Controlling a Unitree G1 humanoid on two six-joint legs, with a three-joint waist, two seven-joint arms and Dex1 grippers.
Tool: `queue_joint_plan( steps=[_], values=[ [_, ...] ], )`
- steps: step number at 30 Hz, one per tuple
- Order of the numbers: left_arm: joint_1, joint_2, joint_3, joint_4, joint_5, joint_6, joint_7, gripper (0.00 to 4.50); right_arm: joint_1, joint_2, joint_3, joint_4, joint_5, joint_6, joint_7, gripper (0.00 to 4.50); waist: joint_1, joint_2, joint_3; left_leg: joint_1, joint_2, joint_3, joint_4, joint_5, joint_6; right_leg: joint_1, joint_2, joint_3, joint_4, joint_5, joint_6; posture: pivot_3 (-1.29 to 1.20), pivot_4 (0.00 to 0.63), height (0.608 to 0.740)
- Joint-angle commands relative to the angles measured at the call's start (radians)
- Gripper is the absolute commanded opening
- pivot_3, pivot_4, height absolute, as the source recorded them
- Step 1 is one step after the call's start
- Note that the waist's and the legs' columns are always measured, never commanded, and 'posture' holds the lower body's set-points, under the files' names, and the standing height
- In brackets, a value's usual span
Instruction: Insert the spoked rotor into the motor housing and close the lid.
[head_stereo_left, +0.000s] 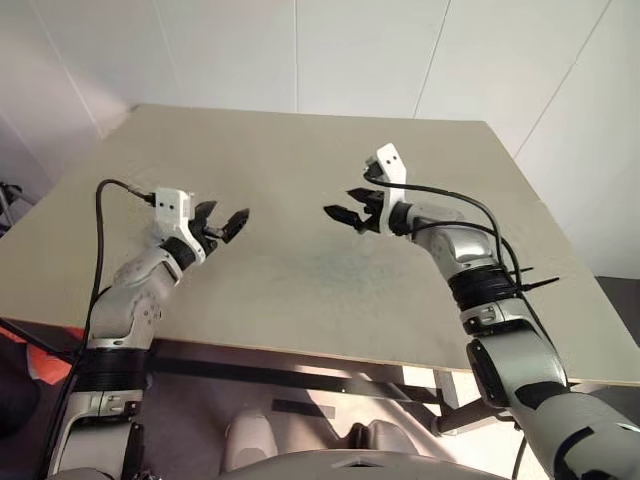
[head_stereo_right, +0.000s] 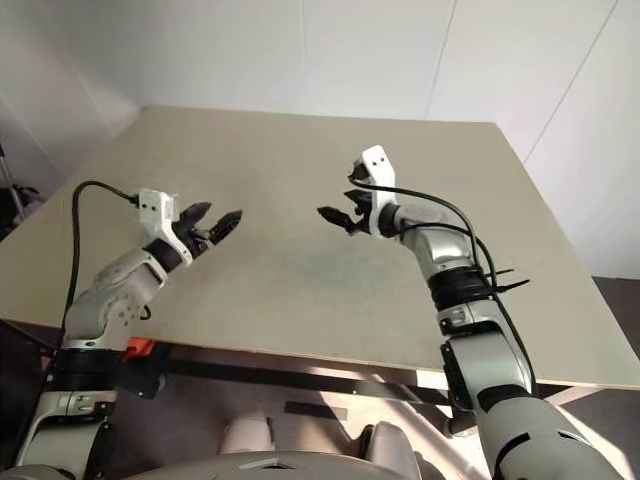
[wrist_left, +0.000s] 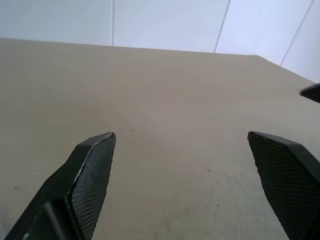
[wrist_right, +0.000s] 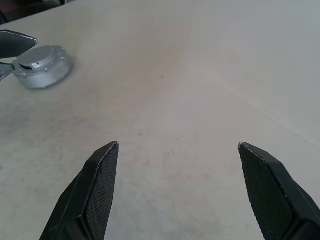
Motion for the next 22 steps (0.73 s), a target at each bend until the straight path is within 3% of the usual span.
queue_joint_plan(
  steps=[1,8,22],
  values=[
    [-0.001,0.019,-0.022,-0.033,0.049,-0.027,-0.042,4.48,0.008,-0.051,0.010,-0.008,-0.036,-0.045,0.086,4.32,-0.007,0.000,0.000,0.000,0.000,0.000,0.000,0.000,0.000,0.000,0.000,0.000,0.000,0.000,0.000,0.00,0.000,0.740],
    [-0.005,-0.008,-0.038,-0.028,0.108,-0.054,-0.055,4.48,0.071,-0.090,0.030,-0.050,-0.093,-0.062,0.145,4.32,-0.013,0.000,0.000,-0.001,0.000,0.000,0.001,0.000,0.006,0.000,0.000,0.000,0.000,0.000,-0.001,0.00,0.000,0.740],
    [-0.010,-0.064,-0.037,-0.030,0.157,-0.054,-0.028,4.48,0.059,-0.019,-0.039,-0.005,-0.122,-0.229,0.002,4.32,-0.013,0.000,0.000,-0.001,0.000,0.001,0.003,0.000,0.009,0.000,0.000,0.000,0.000,0.001,-0.001,0.00,0.000,0.740]
  ],
)
